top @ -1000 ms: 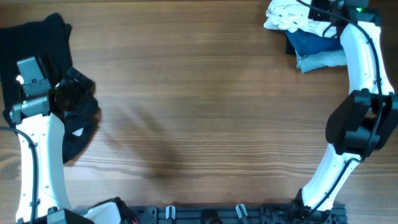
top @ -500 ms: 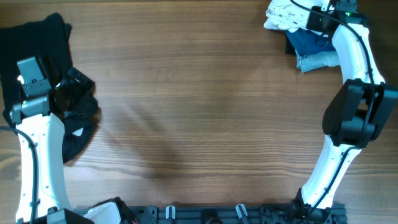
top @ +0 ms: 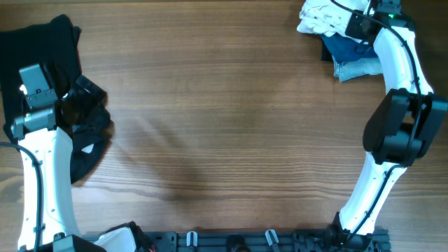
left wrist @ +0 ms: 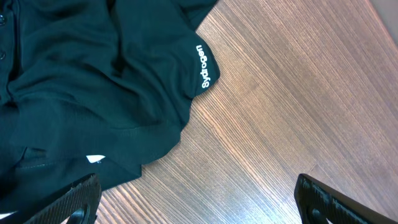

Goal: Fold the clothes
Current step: 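Lower the bundle onto the blue clothes stack and open the right gripper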

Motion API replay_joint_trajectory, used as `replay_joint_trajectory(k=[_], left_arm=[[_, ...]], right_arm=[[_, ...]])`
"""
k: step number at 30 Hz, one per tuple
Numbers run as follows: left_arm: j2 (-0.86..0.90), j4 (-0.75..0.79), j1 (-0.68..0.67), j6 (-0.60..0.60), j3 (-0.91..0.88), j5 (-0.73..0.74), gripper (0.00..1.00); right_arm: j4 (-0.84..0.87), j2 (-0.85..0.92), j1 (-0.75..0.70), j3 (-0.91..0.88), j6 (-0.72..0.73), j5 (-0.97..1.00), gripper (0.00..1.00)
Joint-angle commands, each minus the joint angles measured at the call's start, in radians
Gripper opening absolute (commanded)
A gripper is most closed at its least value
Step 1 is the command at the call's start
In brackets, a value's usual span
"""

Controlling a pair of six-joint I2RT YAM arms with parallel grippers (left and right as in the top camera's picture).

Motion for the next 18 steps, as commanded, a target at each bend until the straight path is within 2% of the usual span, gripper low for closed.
replay_joint_trajectory(k=[1, 9, 14, 18], left_arm=[[0.008, 0.000, 0.005, 0.011, 0.006, 0.008, 1.00], [0.008, 0.000, 0.005, 0.011, 0.006, 0.009, 1.00], [0.008, 0.000, 0.005, 0.011, 0.006, 0.009, 1.00], [0.008, 0.000, 0.005, 0.011, 0.006, 0.008, 1.00]], right_arm=[[-0.076, -0.059, 0.003, -0.004, 0.014, -0.113, 0.04], [-0.214, -0.059, 0.024, -0.005, 0.001, -0.241, 0.04], [-0.299, -0.065, 0.050, -0.005, -0.108, -0.389, 0.04], [-0.290, -0.101, 0.042, -0.004, -0.092, -0.377, 0.06]])
